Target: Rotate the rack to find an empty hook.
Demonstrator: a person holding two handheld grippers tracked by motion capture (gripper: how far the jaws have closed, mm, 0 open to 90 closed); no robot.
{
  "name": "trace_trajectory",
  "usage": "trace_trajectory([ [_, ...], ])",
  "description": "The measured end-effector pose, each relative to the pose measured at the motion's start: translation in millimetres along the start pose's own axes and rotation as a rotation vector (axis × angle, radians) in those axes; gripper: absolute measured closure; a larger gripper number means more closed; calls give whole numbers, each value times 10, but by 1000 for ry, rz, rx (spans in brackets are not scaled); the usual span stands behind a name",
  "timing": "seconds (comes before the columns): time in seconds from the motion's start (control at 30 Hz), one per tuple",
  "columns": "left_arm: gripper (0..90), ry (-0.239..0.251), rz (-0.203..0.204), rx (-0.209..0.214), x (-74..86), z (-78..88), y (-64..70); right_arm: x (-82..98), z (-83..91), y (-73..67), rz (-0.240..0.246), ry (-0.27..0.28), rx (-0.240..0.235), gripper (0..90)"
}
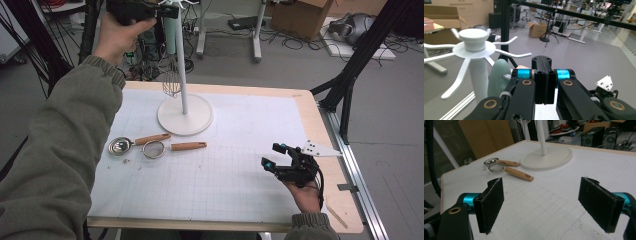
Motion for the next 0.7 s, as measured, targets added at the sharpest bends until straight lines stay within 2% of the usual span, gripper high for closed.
trace_trajectory([
  [0.7, 896, 15, 13, -65, 8, 167, -135, -2, 10, 13, -6, 4, -2, 194],
])
Point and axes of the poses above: each handheld gripper's, and its own axes: z roughly backward along the jaws, x roughly out of its underside, y roughly to its right, the point moved 5 cm from there along -z, roughly forward along the jaws, and after that the axes turned 10 degrees about x, right-handed, at the moved point
